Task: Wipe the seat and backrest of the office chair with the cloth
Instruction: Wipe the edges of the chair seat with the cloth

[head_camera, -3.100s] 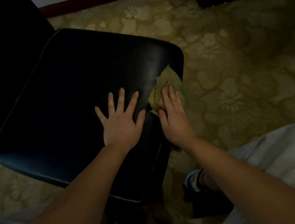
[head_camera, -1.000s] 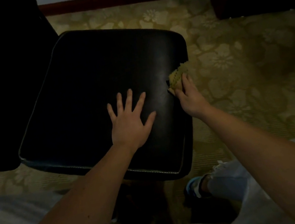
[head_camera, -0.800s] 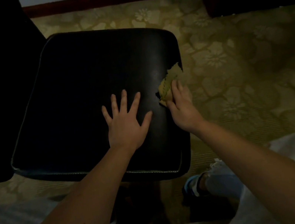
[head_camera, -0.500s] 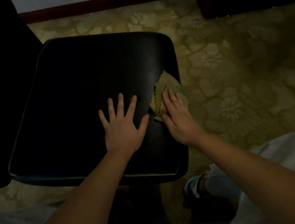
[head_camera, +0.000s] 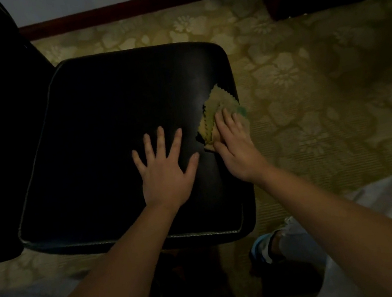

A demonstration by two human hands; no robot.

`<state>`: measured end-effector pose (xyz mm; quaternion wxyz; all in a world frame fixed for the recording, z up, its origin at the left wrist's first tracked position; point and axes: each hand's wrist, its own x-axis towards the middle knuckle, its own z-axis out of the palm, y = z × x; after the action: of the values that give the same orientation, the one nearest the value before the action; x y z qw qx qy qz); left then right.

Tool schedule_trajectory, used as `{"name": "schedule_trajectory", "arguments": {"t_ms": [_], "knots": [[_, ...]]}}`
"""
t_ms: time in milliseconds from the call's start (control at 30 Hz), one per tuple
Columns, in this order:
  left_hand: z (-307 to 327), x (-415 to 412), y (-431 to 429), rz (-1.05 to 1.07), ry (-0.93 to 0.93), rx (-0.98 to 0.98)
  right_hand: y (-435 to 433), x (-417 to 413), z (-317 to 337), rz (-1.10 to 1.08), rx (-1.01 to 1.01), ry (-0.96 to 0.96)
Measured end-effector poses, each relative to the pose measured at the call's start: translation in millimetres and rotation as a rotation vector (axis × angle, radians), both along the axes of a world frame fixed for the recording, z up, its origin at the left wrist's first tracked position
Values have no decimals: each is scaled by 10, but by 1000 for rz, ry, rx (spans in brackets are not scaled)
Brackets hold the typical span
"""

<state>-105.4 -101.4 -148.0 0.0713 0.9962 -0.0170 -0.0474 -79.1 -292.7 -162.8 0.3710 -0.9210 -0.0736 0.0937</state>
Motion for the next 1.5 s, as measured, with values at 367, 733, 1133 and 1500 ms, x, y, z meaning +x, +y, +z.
{"name": "schedule_trajectory", "arguments": {"t_ms": [367, 733, 1133, 1500], "knots": [[6, -5, 35, -18, 18, -8, -43, 167, 39, 15, 0, 24], [19, 14, 14, -7, 33, 11, -161, 1122, 117, -46, -81, 144], [-21, 10, 8, -9, 2, 15, -25, -216, -44, -11, 34, 45], [31, 1, 11, -9, 46, 7, -54, 44, -52, -3, 45, 64]]}}
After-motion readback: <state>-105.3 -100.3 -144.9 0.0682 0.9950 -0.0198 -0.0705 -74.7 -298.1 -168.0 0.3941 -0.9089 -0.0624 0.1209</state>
